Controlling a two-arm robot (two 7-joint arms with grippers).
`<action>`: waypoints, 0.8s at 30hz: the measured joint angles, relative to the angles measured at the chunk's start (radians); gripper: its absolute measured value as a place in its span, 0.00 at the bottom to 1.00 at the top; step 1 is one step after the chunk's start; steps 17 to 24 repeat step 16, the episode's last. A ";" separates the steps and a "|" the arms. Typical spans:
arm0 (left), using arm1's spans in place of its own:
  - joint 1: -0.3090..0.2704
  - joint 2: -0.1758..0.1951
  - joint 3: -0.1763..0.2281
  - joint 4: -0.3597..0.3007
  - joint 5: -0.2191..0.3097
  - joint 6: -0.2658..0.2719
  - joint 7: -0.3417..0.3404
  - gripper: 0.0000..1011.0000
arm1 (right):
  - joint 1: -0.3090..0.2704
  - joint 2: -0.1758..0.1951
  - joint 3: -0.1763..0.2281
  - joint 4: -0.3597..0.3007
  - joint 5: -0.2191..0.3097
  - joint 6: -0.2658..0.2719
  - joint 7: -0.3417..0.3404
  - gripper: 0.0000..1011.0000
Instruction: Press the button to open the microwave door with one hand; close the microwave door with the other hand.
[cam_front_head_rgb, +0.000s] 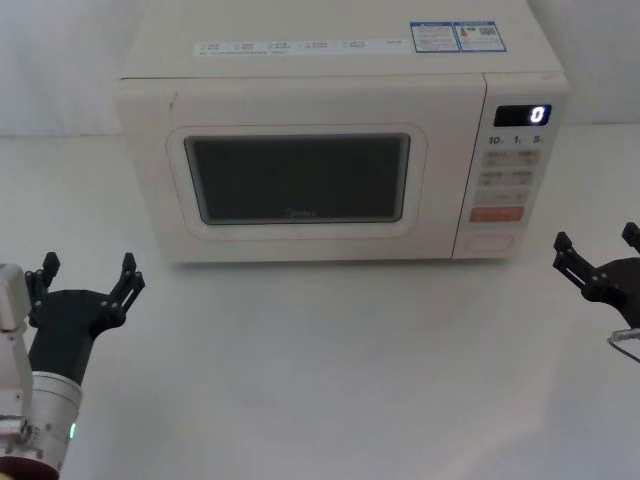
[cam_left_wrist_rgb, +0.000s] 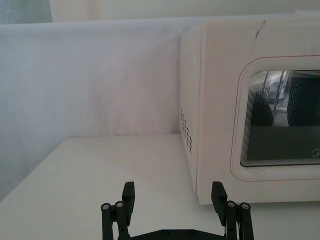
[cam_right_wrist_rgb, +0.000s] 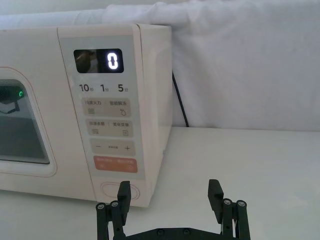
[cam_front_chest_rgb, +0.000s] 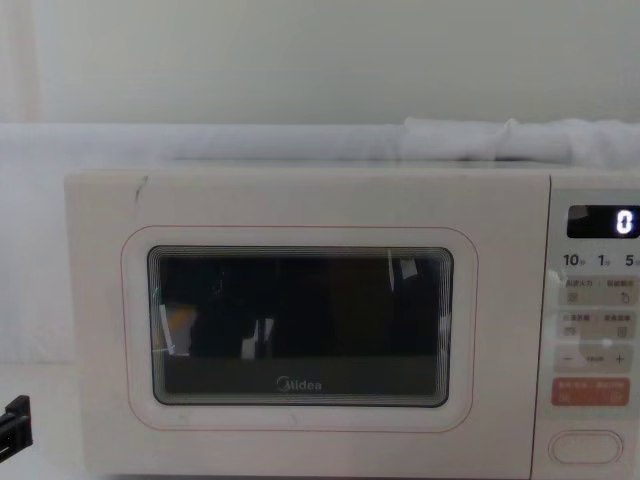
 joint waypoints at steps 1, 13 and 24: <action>0.000 0.000 0.000 0.000 0.000 0.000 0.000 0.99 | 0.000 0.000 0.000 0.000 0.000 0.000 0.000 0.99; 0.000 0.000 0.000 0.000 0.000 0.000 0.000 0.99 | 0.000 0.000 0.000 0.000 0.000 0.000 0.000 0.99; 0.000 0.000 0.000 0.000 0.000 0.000 0.000 0.99 | 0.000 0.000 0.000 0.000 0.000 0.000 0.000 0.99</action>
